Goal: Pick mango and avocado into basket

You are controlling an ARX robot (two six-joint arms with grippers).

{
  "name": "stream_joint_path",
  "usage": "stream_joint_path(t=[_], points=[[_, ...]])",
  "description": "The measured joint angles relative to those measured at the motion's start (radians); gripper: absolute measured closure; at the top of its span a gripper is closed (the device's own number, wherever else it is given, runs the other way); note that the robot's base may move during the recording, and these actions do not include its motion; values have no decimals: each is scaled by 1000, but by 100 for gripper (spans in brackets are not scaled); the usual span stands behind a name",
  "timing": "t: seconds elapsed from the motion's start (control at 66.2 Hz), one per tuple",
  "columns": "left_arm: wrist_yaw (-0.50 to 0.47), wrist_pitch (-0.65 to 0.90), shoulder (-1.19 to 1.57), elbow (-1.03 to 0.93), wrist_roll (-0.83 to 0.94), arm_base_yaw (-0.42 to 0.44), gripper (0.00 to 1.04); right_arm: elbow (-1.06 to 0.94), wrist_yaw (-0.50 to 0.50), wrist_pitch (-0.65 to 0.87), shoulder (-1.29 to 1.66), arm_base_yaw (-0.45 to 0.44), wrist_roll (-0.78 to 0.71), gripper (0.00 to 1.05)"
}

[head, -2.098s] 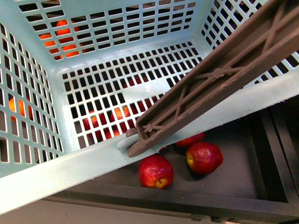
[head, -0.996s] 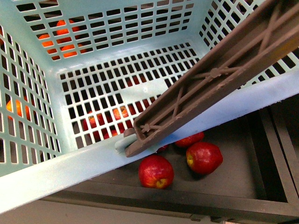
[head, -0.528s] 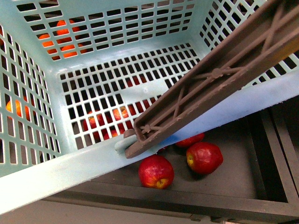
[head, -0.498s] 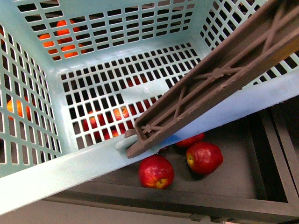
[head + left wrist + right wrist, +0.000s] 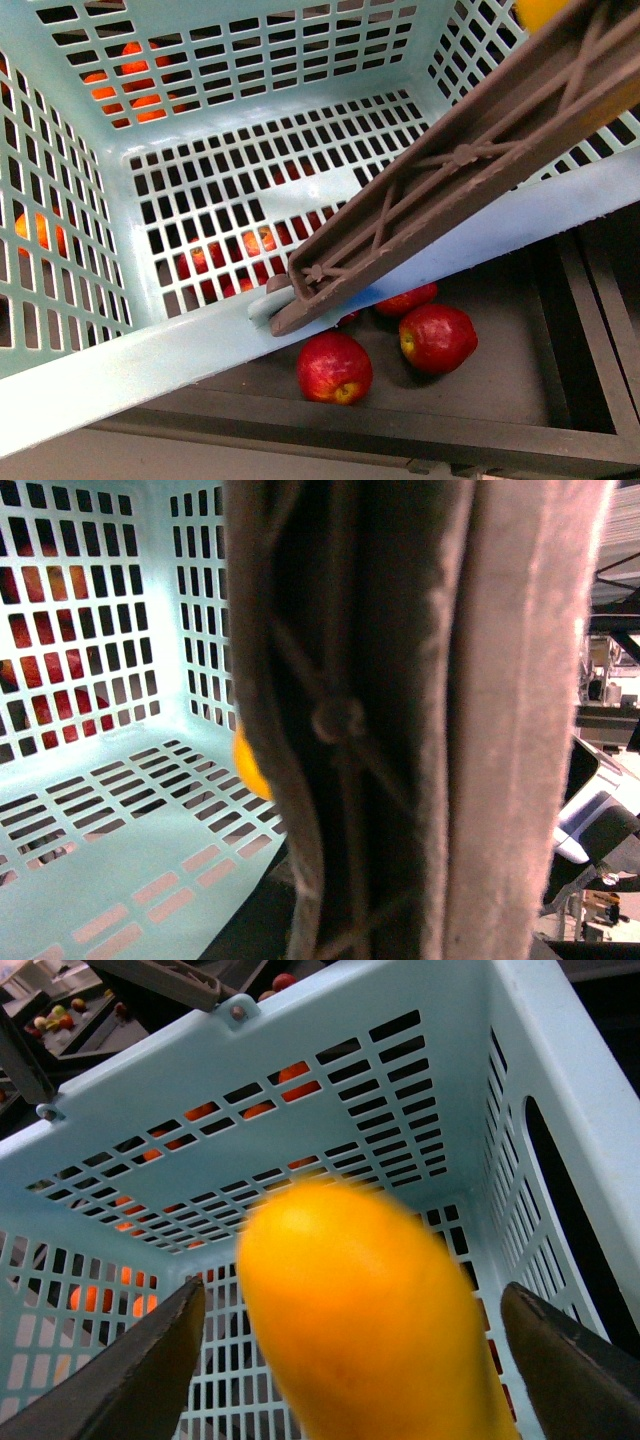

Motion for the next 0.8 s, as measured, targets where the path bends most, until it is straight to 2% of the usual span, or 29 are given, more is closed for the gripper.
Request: stream_joint_path(t=[0.03,0.121,0.226,0.287,0.332,0.392,0.438,0.559,0.77,0.8], points=[[0,0,0,0,0,0,90,-2,0,2,-4,-2,5,7],[2,0,1,-1,3,0,90,-5,3,8,-18,-14,8,9],[2,0,2,0,-2,0,90,-19,61,40,-50,-49,14,9],[-2,0,2,0,0,0,90,-48,182,116,-71,-69,-25,13],[-2,0,2,0,-2,0,90,-119,329,253,-114,-106,-117,23],[-3,0,2,0,0,2,90,-199,388,328,-170,-144,-216,35],[-5,0,2,0,0,3,90,-240,386,344,-198,-157,-243,42],[5,0,2,0,0,0,90,-370,351,370,-275,-180,-297,70],[-3,0,2,0,2,0,90,-473,318,375,-378,-212,-315,103],[-3,0,2,0,2,0,90,-482,302,375,-389,-226,-315,102]])
